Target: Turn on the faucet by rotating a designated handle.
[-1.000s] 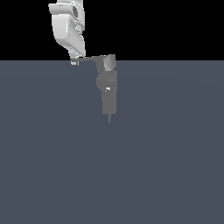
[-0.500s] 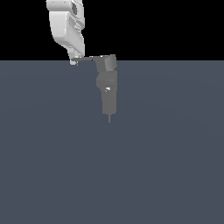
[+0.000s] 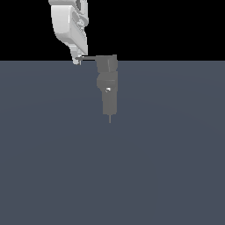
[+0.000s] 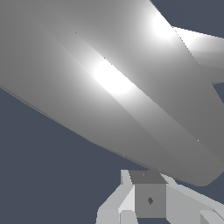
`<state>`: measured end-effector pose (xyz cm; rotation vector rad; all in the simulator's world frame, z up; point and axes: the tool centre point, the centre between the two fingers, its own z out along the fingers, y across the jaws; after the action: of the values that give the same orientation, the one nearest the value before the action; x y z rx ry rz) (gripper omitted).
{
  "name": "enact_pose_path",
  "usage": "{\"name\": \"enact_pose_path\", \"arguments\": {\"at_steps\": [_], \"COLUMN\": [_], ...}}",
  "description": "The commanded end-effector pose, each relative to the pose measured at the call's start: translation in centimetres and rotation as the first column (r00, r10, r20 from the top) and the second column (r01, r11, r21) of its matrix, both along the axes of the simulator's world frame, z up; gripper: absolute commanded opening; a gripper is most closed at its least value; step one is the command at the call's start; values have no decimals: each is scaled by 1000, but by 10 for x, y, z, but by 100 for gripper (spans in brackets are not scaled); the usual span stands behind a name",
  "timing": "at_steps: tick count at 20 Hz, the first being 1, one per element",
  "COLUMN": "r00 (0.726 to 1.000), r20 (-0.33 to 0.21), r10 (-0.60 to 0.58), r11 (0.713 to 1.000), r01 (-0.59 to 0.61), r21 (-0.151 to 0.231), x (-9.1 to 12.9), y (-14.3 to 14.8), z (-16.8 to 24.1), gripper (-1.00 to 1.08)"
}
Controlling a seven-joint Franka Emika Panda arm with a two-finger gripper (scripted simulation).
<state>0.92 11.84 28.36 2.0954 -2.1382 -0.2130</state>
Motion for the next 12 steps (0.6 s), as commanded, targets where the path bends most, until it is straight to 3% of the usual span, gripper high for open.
{"name": "enact_pose_path", "arguments": {"at_steps": [1,12], "r00": [1000,1000], "r20": [0,1], "r10": [-9,-7], "r11": [1000,1000], "r01": [9,7], "r21": [-3,-1], "x": [-6,-34], "y": [-11,-33], "z": [3,10], "gripper": [-100,-100]}}
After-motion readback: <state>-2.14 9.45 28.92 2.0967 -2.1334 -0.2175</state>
